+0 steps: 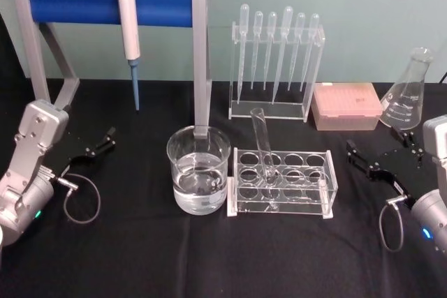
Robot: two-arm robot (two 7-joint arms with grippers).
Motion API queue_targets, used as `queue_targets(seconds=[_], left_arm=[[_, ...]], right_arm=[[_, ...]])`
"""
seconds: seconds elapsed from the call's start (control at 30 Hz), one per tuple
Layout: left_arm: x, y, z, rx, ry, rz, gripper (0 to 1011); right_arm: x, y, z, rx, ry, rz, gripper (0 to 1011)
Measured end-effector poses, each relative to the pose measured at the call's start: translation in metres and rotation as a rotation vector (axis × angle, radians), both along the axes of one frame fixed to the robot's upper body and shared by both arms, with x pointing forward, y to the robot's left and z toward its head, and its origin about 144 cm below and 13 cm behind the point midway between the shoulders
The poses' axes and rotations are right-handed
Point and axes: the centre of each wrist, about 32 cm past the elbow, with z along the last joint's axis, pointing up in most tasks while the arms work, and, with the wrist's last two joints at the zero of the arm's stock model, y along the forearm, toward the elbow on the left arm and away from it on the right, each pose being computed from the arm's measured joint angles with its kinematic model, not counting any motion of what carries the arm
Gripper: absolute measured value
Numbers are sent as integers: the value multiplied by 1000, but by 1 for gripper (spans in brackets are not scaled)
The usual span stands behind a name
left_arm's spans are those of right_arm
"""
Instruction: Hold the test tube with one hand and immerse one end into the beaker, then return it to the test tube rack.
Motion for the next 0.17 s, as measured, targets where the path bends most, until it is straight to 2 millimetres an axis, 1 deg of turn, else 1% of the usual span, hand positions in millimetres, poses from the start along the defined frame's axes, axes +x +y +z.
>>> queue_targets(seconds=[0.17], left_arm=[[0,0,0,0,0,0,1000]], right_arm=[[0,0,0,1,-5,0,1002]])
